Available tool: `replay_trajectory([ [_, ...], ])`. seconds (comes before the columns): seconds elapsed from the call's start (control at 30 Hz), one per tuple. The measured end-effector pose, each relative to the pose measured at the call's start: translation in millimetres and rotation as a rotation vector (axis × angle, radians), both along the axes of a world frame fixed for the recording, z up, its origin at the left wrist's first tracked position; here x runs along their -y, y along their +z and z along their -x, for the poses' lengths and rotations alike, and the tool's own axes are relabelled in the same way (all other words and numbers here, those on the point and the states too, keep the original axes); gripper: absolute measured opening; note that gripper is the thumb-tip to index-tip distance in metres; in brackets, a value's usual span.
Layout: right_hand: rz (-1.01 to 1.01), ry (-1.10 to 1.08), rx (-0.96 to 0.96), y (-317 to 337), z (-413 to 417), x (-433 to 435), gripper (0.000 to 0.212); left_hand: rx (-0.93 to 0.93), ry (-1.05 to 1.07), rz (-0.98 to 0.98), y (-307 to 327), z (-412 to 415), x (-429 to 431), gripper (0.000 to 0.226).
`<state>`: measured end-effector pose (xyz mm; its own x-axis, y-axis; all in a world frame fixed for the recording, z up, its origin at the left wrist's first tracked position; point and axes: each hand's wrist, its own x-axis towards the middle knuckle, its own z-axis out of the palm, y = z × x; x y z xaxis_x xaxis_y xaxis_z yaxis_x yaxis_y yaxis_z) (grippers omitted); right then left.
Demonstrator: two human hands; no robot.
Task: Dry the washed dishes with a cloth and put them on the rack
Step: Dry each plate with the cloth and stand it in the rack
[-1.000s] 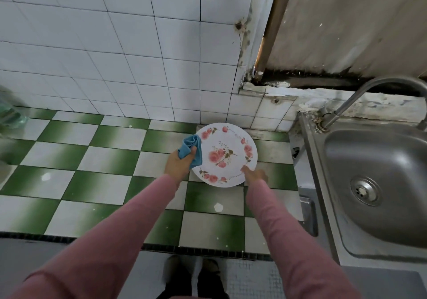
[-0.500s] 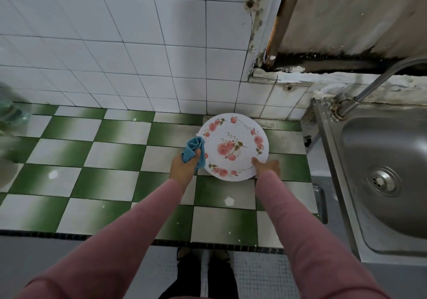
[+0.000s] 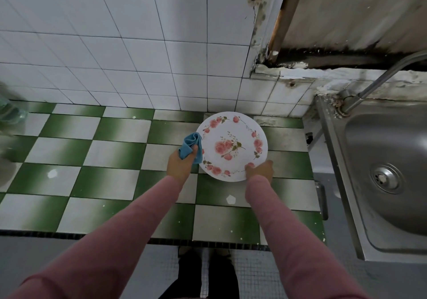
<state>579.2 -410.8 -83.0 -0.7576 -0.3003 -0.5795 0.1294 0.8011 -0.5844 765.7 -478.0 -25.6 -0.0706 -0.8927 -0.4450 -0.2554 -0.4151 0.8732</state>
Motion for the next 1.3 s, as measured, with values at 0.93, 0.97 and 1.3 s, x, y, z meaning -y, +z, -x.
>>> replay_trajectory([
  [0.93, 0.431, -0.278, 0.154, 65, 30, -28, 0.032, -0.081, 0.03, 0.009, 21, -14, -8, 0.027],
  [0.97, 0.447, -0.266, 0.165, 69, 29, -26, 0.028, -0.08, 0.028, 0.01, 21, -14, -7, 0.026],
  [1.3, 0.546, -0.12, 0.116, 105, -1, 7, 0.04, -0.107, 0.081, -0.044, 27, -16, -2, 0.037],
])
